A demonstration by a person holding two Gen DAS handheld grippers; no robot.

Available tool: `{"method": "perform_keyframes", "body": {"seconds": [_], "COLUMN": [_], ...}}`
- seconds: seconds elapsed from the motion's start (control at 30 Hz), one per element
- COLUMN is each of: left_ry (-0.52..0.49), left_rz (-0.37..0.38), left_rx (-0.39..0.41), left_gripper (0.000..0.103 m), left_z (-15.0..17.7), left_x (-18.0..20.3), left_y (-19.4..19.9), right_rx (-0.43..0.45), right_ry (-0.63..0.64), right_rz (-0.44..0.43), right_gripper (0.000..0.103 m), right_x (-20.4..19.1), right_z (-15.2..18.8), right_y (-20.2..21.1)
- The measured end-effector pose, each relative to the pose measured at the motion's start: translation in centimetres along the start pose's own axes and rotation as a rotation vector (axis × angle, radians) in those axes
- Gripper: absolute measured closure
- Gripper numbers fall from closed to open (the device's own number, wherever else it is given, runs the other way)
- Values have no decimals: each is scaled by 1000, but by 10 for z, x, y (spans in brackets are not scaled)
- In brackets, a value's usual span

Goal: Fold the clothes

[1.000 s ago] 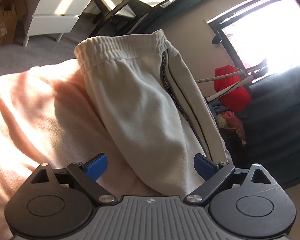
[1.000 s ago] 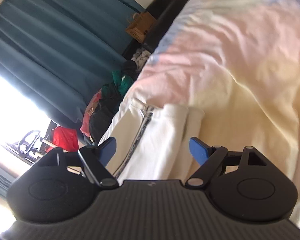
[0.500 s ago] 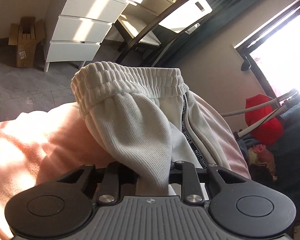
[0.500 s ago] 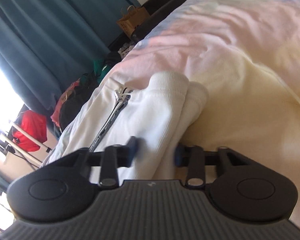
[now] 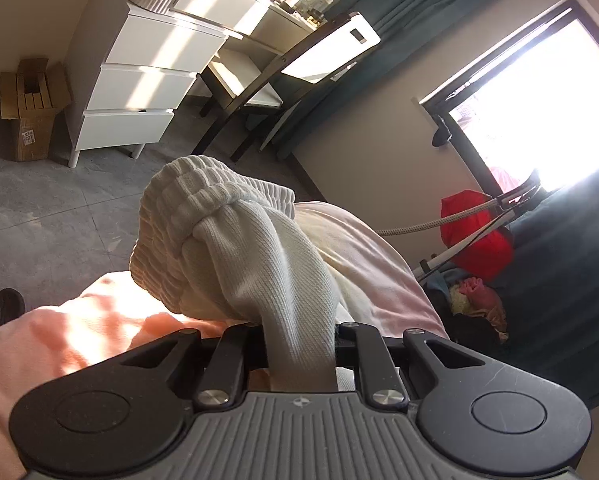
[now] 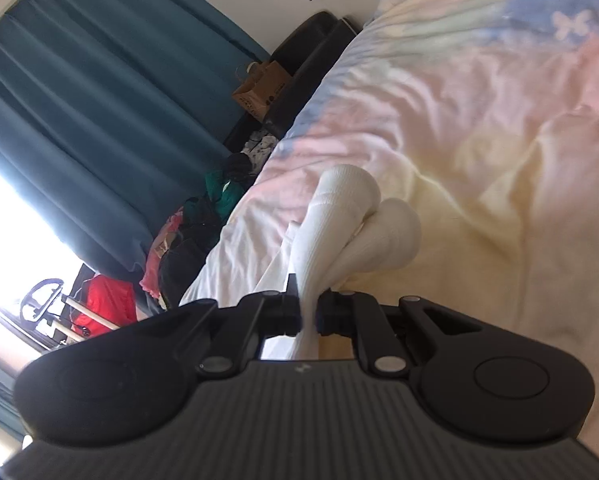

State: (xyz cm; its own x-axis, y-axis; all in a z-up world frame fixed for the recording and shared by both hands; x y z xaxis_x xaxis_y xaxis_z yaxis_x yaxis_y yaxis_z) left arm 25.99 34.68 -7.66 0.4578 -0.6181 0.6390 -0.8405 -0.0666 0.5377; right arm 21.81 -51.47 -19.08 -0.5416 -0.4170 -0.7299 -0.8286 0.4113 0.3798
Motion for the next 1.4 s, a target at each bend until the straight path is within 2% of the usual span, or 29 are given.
{"method": "perform_keyframes", "body": {"seconds": [0.17, 0.27, 0.4, 0.47, 0.6, 0.63, 0.67, 0.7, 0.77, 0.83, 0.87, 0.9, 0.97, 1.03, 1.1, 1.23, 1.33, 1.4], "left_ry": [42, -56, -155, -184, -131, -141, -163, -194, -251, -287, -305, -324, -350, -333, -308, -345, -420, -463], "left_rz": [23, -9, -81, -118, -77, -68, -77, -101, -136, -132, -132, -138, -149, -143, -132, -83, -37, -11], "left_rx": [-73, -77, -135, -171, -178, -177, -177, -176, -170, -159, -152, -143, -92, -29, 16, -4, -27, -46], "left_gripper": [87, 87, 84, 81, 72, 68, 55, 36, 24, 22, 19, 15, 14, 11, 7, 7, 7, 7], "left_z": [-13, -9, 23, 39, 53, 55, 56, 57, 57, 56, 55, 53, 50, 52, 56, 81, 113, 139], "left_x": [-41, -55, -84, -102, -126, -128, -129, -129, -127, -123, -120, -116, -106, -91, -77, -30, 14, 39], "left_y": [63, 82, 75, 65, 64, 67, 71, 75, 85, 96, 102, 107, 120, 132, 140, 133, 118, 105], "right_rx": [6, -18, -52, -65, -92, -107, -125, -140, -150, -149, -134, -118, -98, -123, -140, -163, -183, -187], "right_ry": [-88, -176, -182, -218, -225, -262, -307, -346, -381, -406, -421, -446, -497, -492, -432, -294, -226, -200], "right_rz": [4, 29, 78, 71, 39, 16, -11, -31, -55, -73, -89, -115, -170, -205, -217, -229, -179, -132], "right_gripper": [94, 94, 94, 94, 93, 93, 91, 91, 89, 81, 62, 36, 17, 17, 17, 20, 39, 63], "right_x": [43, 66, 93, 101, 105, 109, 114, 118, 123, 126, 126, 126, 126, 123, 116, 102, 98, 102], "right_z": [7, 13, 23, 26, 27, 27, 28, 28, 27, 25, 23, 22, 21, 22, 23, 25, 28, 30], "right_y": [56, 69, 65, 62, 58, 58, 57, 56, 56, 57, 58, 58, 56, 51, 47, 41, 35, 31]}}
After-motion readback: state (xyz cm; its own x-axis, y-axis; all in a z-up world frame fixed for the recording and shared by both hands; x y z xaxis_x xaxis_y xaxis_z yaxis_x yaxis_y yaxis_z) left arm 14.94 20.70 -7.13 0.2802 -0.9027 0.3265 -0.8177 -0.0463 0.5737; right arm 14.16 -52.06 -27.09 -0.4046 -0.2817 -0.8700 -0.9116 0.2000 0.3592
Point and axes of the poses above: each gripper's, at about its wrist camera, not at the fingertips, and y roughly against the way its jaws point, x to its right, z to its underside, the point moved 6 cm from there along -y, roughly the way its jaws point, and after that the axes turned 4 degrees about x, right-handed, at the moved point
